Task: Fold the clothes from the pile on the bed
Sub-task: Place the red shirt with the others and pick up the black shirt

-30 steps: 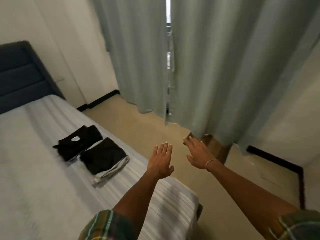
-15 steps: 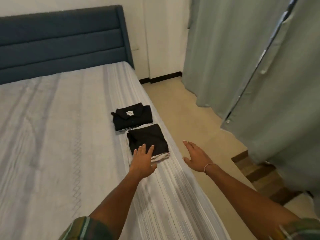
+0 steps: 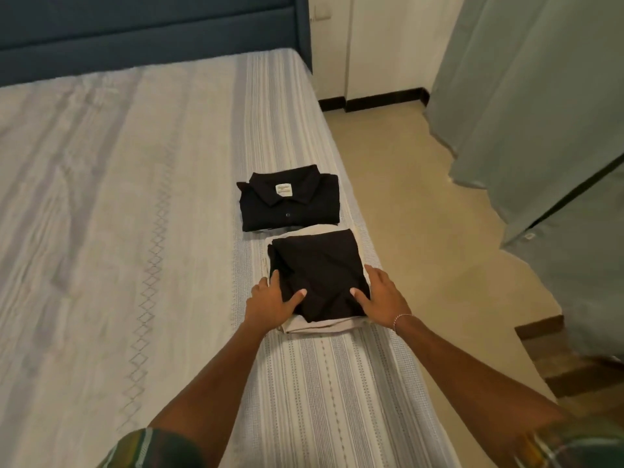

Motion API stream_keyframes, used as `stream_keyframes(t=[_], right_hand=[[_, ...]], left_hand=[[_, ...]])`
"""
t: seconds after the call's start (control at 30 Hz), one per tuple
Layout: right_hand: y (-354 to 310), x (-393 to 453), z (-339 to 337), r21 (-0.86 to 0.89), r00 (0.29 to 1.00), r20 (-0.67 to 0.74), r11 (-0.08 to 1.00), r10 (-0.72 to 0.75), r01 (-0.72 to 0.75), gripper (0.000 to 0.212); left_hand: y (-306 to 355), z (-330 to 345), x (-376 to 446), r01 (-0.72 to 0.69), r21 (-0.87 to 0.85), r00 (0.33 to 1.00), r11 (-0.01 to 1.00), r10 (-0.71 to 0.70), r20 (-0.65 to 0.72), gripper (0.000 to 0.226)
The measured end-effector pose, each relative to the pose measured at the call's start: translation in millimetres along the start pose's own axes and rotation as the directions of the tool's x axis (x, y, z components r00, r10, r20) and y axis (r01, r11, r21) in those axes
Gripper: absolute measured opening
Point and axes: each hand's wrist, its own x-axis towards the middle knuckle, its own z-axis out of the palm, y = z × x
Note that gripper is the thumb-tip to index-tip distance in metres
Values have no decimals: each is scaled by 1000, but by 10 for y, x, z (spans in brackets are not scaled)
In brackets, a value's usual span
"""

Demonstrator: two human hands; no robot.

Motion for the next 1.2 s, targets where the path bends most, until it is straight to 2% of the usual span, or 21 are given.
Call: stream_keyframes(t=[0.1, 0.17, 0.23, 0.3, 0.4, 0.47, 0.53, 0.6, 0.67, 0.73, 0.83, 1.0, 1.1, 1.2], right_hand=[[105, 337, 157, 182, 994, -9, 977, 113, -109, 90], [129, 543, 265, 337, 982, 16, 923, 189, -183, 96], [164, 671, 338, 368, 969, 32, 898, 247, -241, 92], [232, 809, 413, 327, 961, 13, 907, 275, -264, 90], [283, 956, 464, 358, 950, 18, 885, 313, -299, 92], [267, 1022, 442, 415, 943, 12, 856, 333, -308, 80], [284, 1090, 403, 521, 935, 72, 786, 348, -333, 76], [287, 1130, 383, 648, 924, 185, 666, 334, -370, 75], [250, 1110, 397, 721, 930, 232, 591, 286, -362, 67], [195, 1026, 411, 766, 951, 202, 567, 235, -303, 56], [140, 823, 335, 805, 965, 183, 534, 189, -257, 47], [112, 315, 70, 807, 984, 86, 568, 158, -162, 41], [115, -205, -137, 816, 982, -20, 570, 189, -93, 37], [149, -856, -365, 807, 967, -115, 589, 225, -41, 38]], left_hand=[[-45, 121, 344, 104, -282, 994, 954, -107, 3, 131], [-34, 175, 536, 214, -468, 975, 857, -215, 53, 125], [-21, 202, 671, 326, -569, 940, 755, -324, 108, 120], [-37, 247, 800, 383, -581, 914, 719, -385, 126, 132], [-74, 313, 946, 401, -505, 902, 764, -427, 70, 142], [-80, 333, 992, 409, -481, 892, 775, -450, 35, 142], [-122, 349, 1044, 408, -518, 892, 752, -448, 52, 134], [-168, 274, 1042, 400, -640, 900, 656, -412, 140, 125], [-227, 167, 1004, 389, -720, 915, 575, -333, 228, 97], [-265, 81, 921, 393, -744, 918, 540, -266, 292, 79], [-291, -1, 722, 399, -781, 917, 481, -197, 348, 67], [-247, -111, 309, 410, -818, 896, 404, -12, 443, 50], [-106, -201, -37, 390, -819, 881, 420, 88, 464, 43], [189, -353, -523, 331, -770, 853, 545, 177, 492, 28]])
